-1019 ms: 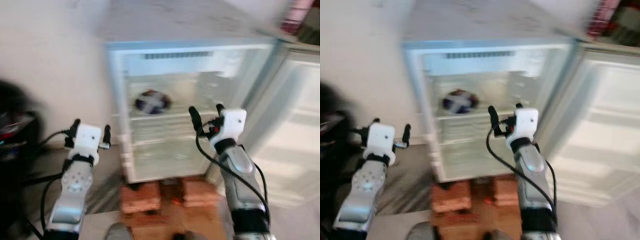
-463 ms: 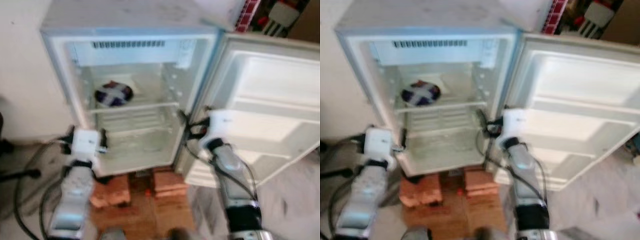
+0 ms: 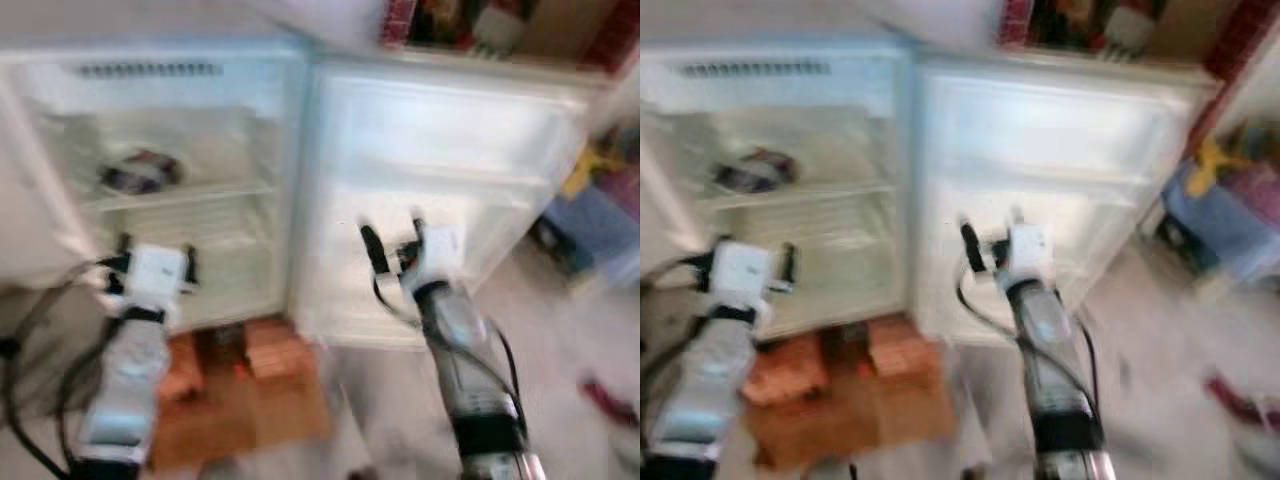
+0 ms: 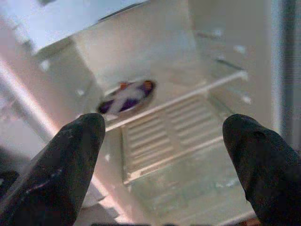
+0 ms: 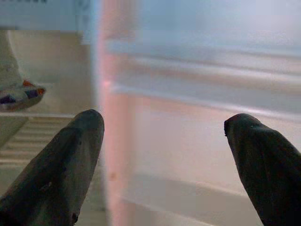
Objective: Restocking fridge
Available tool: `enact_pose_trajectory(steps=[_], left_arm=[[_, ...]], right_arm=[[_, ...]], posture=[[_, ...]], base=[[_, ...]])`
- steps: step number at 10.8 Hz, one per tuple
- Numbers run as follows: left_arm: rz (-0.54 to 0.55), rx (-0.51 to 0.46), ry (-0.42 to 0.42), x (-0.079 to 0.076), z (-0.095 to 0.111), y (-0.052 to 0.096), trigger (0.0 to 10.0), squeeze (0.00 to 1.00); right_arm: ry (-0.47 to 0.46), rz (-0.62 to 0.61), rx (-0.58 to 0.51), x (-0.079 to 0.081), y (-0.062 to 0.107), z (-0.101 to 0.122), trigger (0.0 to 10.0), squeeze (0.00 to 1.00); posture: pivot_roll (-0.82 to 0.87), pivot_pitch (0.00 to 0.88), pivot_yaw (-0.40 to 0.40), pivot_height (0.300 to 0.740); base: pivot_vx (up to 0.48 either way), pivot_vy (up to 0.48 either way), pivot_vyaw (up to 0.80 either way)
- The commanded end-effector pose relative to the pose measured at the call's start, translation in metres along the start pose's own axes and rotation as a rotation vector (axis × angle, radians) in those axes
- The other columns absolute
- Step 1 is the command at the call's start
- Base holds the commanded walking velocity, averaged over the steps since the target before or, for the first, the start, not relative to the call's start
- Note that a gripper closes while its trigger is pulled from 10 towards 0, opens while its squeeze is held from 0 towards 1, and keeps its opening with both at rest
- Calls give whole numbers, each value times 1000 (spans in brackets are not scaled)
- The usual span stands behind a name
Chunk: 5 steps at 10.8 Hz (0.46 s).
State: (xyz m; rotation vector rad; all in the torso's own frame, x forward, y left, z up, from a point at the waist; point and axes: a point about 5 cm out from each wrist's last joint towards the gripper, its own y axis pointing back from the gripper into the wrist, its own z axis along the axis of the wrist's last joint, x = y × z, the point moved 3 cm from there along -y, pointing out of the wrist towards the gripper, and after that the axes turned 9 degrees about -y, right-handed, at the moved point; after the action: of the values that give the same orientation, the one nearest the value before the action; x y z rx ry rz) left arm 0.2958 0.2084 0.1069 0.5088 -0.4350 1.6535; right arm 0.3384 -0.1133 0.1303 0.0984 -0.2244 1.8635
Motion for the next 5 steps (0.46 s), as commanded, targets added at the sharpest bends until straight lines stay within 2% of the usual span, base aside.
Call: enact_pose_trajectory(steps=[1, 2, 3, 4, 5], left_arm=[[-35, -4, 3, -11, 2, 0, 10000, 0], [-32, 6, -15, -12, 1, 1, 10000, 0], [-92, 15, 25, -19, 0, 3, 10000, 0], [-94, -3, 0, -22, 2, 6, 10000, 0], [-94, -1, 2, -23, 1, 7, 10000, 0]], right_arm=[[-6, -38, 31, -12, 5, -8, 10000, 0], [-9, -25, 26, -9, 3, -6, 10000, 0], [-11, -20, 22, -9, 3, -5, 10000, 0], [-11, -16, 23, -9, 3, -5, 10000, 0], [27, 6, 34, -7, 2, -7, 10000, 0]], posture=[[162, 99, -41, 740], [163, 96, -42, 740], [160, 99, -45, 740], [161, 102, -46, 740], [160, 104, -46, 740]], base=[[0, -480, 0], [0, -480, 0], [0, -480, 0], [0, -480, 0], [0, -472, 0]])
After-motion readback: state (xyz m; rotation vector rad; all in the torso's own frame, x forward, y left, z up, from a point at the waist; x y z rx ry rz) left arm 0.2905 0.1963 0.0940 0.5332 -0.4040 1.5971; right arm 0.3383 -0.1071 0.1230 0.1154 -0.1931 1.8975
